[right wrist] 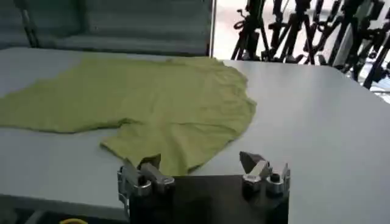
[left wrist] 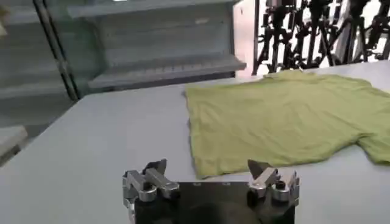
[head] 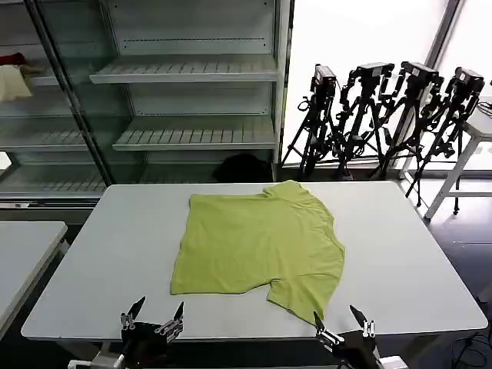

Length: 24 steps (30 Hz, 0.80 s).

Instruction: Fold and organize the clothes.

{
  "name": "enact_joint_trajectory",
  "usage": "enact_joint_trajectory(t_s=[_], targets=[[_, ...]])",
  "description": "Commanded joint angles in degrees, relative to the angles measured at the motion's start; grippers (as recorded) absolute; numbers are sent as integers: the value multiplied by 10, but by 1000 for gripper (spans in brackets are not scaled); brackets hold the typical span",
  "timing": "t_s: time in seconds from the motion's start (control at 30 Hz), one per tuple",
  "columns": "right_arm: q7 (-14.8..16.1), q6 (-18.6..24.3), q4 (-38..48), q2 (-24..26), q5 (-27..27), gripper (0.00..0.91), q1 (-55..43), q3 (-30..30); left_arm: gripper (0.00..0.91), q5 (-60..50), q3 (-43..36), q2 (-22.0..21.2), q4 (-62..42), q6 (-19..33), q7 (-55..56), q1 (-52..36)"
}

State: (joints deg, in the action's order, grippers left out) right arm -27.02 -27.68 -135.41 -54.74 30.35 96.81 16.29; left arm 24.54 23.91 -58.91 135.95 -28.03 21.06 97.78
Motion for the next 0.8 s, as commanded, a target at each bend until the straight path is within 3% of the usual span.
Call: enact_joint_trajectory(t_s=[0.03, 0.63, 0.7, 0.8], targets=[[-15, -55, 10, -7, 16, 907, -41, -36, 907, 65, 4, 8, -31, -51, -25, -74], [-14, -55, 15, -17, 15, 907, -40, -41, 907, 100, 2, -2, -108, -50, -66, -109], [-15, -55, 18, -18, 15, 907, -42, -42, 846, 109, 2, -2, -113, -50, -68, -112], [-16, -55, 19, -19, 15, 725, -44, -43, 756, 110, 4, -1, -118, -50, -74, -116]])
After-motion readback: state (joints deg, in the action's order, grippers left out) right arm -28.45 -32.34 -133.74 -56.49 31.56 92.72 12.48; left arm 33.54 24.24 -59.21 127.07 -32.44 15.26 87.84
